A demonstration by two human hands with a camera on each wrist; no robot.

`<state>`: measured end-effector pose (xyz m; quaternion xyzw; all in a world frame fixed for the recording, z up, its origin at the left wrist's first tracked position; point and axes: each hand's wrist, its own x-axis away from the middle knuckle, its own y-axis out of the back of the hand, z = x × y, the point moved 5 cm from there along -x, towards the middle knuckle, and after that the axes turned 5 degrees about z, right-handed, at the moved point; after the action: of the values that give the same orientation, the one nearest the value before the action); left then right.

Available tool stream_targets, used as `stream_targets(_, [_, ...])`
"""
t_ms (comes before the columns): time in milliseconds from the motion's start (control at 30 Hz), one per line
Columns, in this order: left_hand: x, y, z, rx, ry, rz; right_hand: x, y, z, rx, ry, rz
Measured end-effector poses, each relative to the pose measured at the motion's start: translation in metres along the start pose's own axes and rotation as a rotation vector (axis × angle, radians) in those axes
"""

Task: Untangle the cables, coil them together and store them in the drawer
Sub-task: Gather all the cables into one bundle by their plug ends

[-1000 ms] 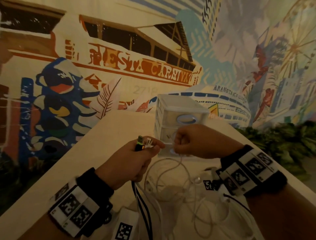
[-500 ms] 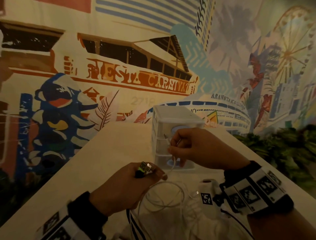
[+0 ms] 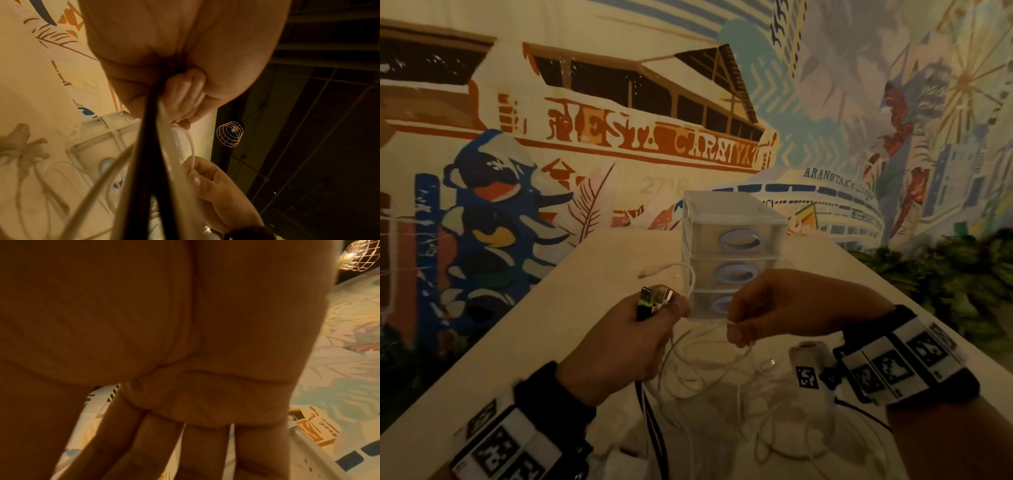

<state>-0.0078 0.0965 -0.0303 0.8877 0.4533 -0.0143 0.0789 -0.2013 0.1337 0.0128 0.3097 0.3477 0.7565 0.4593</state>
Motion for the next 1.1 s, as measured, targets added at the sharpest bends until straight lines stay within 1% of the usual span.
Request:
stream_targets(67, [0.0,0.0,0.0,0.028,0.0,-0.02,-0.001,0.003,-0.004,0.002,0.014,-0.037])
stream_targets(167, [0.0,0.001,0.0,0.056,-0.009,-0.046,0.0,0.012,-0.011,0.008,0.028,-0.131])
stream_targets(333, [-0.001,0.004,0.001,0.058,-0.017,-0.05,0.011,0.033,-0.012,-0.016,0.11,-0.355])
stream_targets(400, [-0.002,0.004,0.002,0.066,-0.015,-0.054,0.014,0.038,-0.009,-0.025,0.14,-0.421])
stream_targets(500, [-0.002,0.004,0.002,0.063,-0.016,-0.038,0.014,0.039,-0.003,-0.028,0.161,-0.439])
stream_targets(733, [-0.001,0.005,0.001,0.0,-0.005,-0.034,0.009,0.033,-0.001,-0.004,0.14,-0.441])
stream_targets(933, [-0.001,0.011,0.005,-0.036,0.031,-0.125,0.016,0.039,0.004,0.023,0.161,-0.576])
stream_targets(1033, [0.001,0.016,0.002,-0.007,-0.011,-0.221,0.015,0.039,0.005,0.06,0.155,-0.611])
stream_targets(1067, [0.002,0.016,0.0,0.01,-0.032,-0.221,0.014,0.038,0.005,0.073,0.156,-0.623])
stream_targets(1100, [0.003,0.014,-0.003,0.034,-0.054,-0.191,0.013,0.037,0.005,0.091,0.156,-0.635])
